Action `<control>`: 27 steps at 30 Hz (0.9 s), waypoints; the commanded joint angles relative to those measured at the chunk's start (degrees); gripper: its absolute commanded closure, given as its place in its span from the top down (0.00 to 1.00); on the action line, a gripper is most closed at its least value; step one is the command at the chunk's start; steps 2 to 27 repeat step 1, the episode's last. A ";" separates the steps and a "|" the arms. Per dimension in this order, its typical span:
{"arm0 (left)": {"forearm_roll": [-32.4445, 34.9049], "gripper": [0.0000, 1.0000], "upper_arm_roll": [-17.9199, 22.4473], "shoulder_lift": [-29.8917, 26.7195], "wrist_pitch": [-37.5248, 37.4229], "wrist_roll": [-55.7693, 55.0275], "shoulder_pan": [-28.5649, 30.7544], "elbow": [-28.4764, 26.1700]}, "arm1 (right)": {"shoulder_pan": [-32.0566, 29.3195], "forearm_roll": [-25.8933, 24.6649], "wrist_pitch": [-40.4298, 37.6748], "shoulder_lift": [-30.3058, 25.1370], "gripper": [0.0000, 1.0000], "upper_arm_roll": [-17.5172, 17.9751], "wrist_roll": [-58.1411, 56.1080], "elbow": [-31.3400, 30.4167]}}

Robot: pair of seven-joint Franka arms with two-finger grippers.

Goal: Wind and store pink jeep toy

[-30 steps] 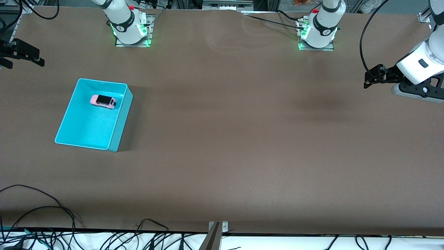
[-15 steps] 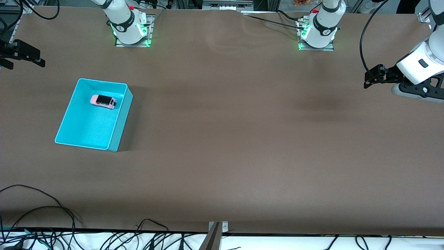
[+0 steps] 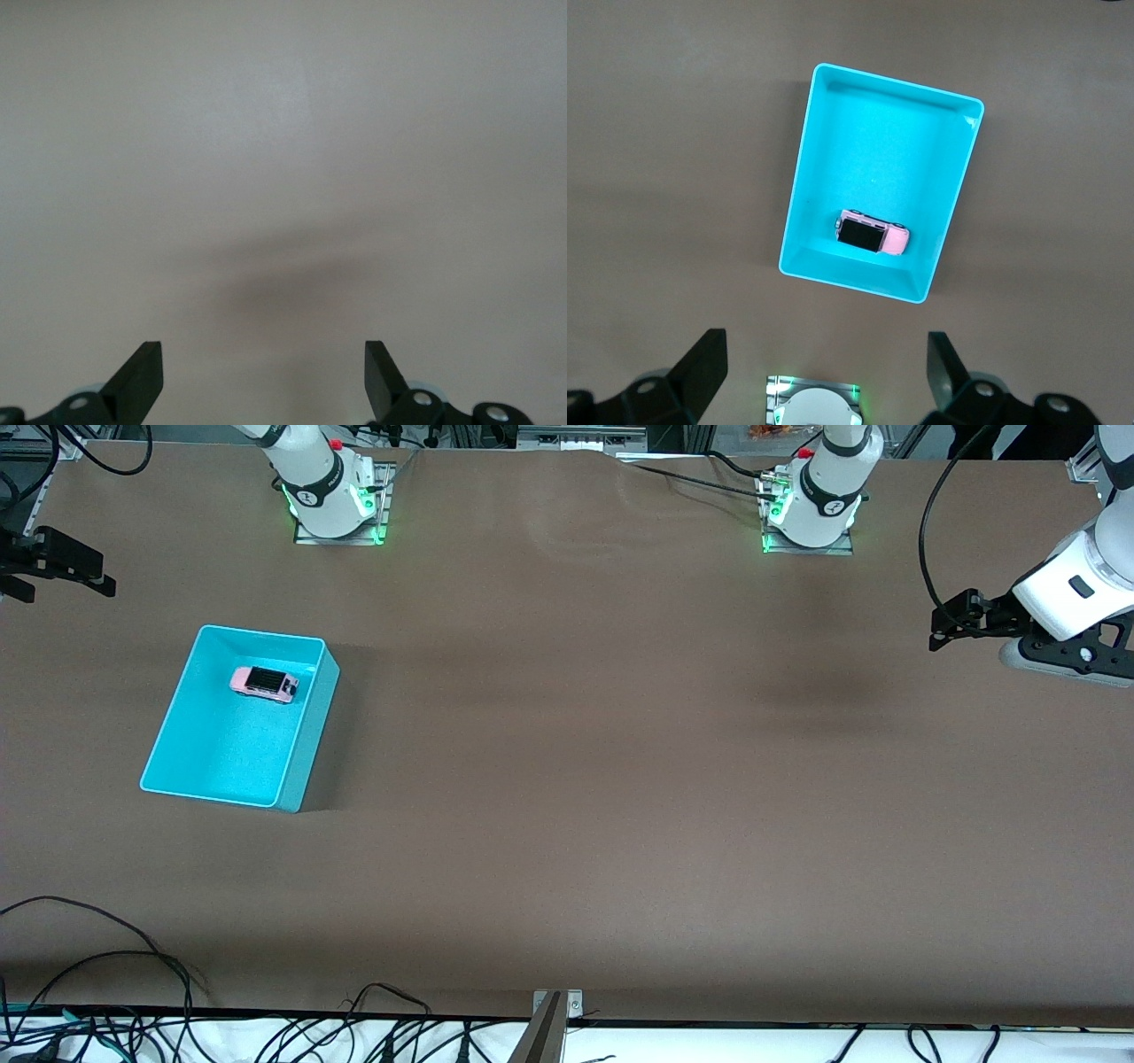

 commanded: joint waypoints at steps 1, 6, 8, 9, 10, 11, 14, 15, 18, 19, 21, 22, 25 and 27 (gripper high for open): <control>-1.15 1.00 0.25 0.92 -1.49 -0.47 -0.23 2.10 | 0.40 -0.88 0.57 -0.64 1.00 0.08 0.94 -0.79; -1.15 1.00 0.25 0.92 -1.49 -0.47 -0.23 2.10 | 0.40 -0.88 0.57 -0.64 1.00 0.08 0.94 -0.79; -1.15 1.00 0.25 0.92 -1.49 -0.47 -0.23 2.10 | 0.40 -0.88 0.57 -0.64 1.00 0.08 0.94 -0.79; -1.15 1.00 0.25 0.92 -1.49 -0.47 -0.23 2.10 | 0.40 -0.88 0.57 -0.64 1.00 0.08 0.94 -0.79; -1.15 1.00 0.25 0.92 -1.49 -0.47 -0.23 2.10 | 0.40 -0.88 0.57 -0.64 1.00 0.08 0.94 -0.79; -1.15 1.00 0.25 0.92 -1.49 -0.47 -0.23 2.10 | 0.40 -0.88 0.57 -0.64 1.00 0.08 0.94 -0.79; -1.15 1.00 0.25 0.92 -1.49 -0.47 -0.23 2.10 | 0.40 -0.88 0.57 -0.64 1.00 0.08 0.94 -0.79; -1.15 1.00 0.25 0.92 -1.49 -0.47 -0.23 2.10 | 0.40 -0.88 0.57 -0.64 1.00 0.08 0.94 -0.79; -1.15 1.00 0.25 0.92 -1.49 -0.47 -0.23 2.10 | 0.40 -0.88 0.57 -0.64 1.00 0.08 0.94 -0.79; -1.15 1.00 0.25 0.92 -1.49 -0.47 -0.23 2.10 | 0.40 -0.88 0.57 -0.64 1.00 0.08 0.94 -0.79; -1.15 1.00 0.25 0.92 -1.49 -0.47 -0.23 2.10 | 0.40 -0.88 0.57 -0.64 1.00 0.08 0.94 -0.79; -1.15 1.00 0.25 0.92 -1.49 -0.47 -0.23 2.10 | 0.40 -0.88 0.57 -0.64 1.00 0.08 0.94 -0.79; -1.15 1.00 0.25 0.92 -1.49 -0.47 -0.23 2.10 | 0.40 -0.88 0.57 -0.64 1.00 0.08 0.94 -0.79; -1.15 1.00 0.25 0.92 -1.49 -0.47 -0.23 2.10 | 0.40 -0.88 0.57 -0.64 1.00 0.08 0.94 -0.79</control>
